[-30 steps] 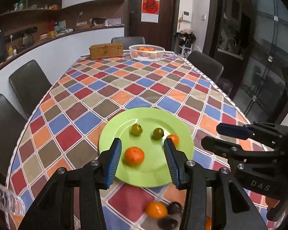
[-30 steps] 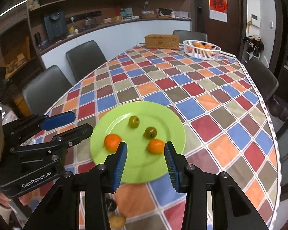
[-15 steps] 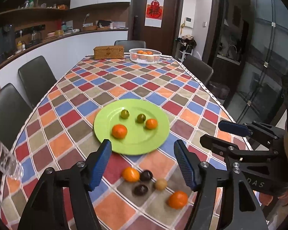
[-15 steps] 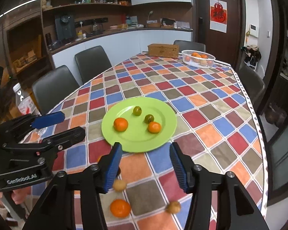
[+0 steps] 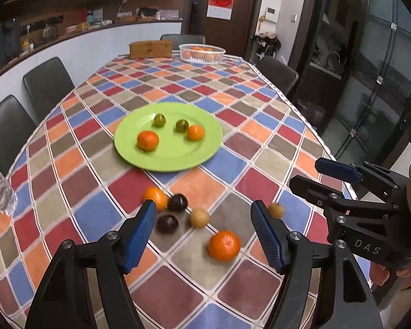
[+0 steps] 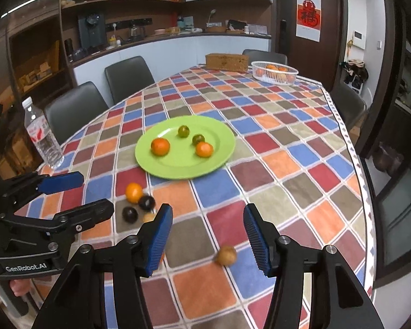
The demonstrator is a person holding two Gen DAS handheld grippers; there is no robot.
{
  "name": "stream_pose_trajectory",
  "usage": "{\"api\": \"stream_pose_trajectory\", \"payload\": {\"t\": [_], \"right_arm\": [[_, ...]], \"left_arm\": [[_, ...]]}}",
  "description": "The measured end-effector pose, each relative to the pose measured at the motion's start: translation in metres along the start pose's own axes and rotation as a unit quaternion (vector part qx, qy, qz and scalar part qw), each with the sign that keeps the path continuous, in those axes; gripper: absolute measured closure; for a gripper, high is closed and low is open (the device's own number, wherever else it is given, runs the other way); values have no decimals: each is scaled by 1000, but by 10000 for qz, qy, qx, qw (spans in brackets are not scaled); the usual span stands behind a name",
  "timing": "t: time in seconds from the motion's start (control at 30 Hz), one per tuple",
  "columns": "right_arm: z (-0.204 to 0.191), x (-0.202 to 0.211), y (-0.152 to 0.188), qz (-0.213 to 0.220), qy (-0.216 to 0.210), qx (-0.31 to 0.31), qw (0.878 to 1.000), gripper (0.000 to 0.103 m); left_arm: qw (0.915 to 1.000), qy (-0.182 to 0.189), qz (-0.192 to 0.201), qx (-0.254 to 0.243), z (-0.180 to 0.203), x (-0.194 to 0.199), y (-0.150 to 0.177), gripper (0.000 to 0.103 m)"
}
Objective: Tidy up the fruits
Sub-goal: 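Move the left tool around the large orange while the right tool approaches a brown fruit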
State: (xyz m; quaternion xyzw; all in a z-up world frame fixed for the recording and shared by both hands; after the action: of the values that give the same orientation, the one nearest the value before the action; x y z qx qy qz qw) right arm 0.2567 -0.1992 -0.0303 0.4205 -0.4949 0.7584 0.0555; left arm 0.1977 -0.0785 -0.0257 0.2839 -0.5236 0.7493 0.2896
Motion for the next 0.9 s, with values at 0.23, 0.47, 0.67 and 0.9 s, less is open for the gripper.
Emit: {"api": "stream_pose_trajectory", "payload": {"t": [0.23, 0.47, 0.67, 0.9], "right_arm": [[2, -10, 28, -215, -120, -48, 9997, 48], [4, -22, 47, -391, -250, -89, 9989, 48], [5, -37, 59, -561, -385, -137, 9976, 48], [6, -54, 68, -718, -483, -199, 9961, 49]], "left_arm": [[9997, -40, -210, 71, 5, -14, 23, 33], [9985, -81, -521, 128, 6, -33, 39, 33], [9966, -144, -786, 222, 4, -48, 49, 33], [9944, -121, -1004, 314, 3, -62, 56, 34]]}}
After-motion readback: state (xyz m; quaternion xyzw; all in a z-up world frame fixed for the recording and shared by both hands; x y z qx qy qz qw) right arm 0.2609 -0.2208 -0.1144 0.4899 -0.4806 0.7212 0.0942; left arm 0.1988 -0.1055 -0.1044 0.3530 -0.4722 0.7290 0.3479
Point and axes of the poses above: each gripper's, at about its wrist camera, not at the fingertips, and x roughly against the way its jaws point, z to its right, y to its underside, the point moved 5 cm from there along -x, roughly the way its jaws point, and after that the axes turned 15 degrees about x, right-handed, at the moved point
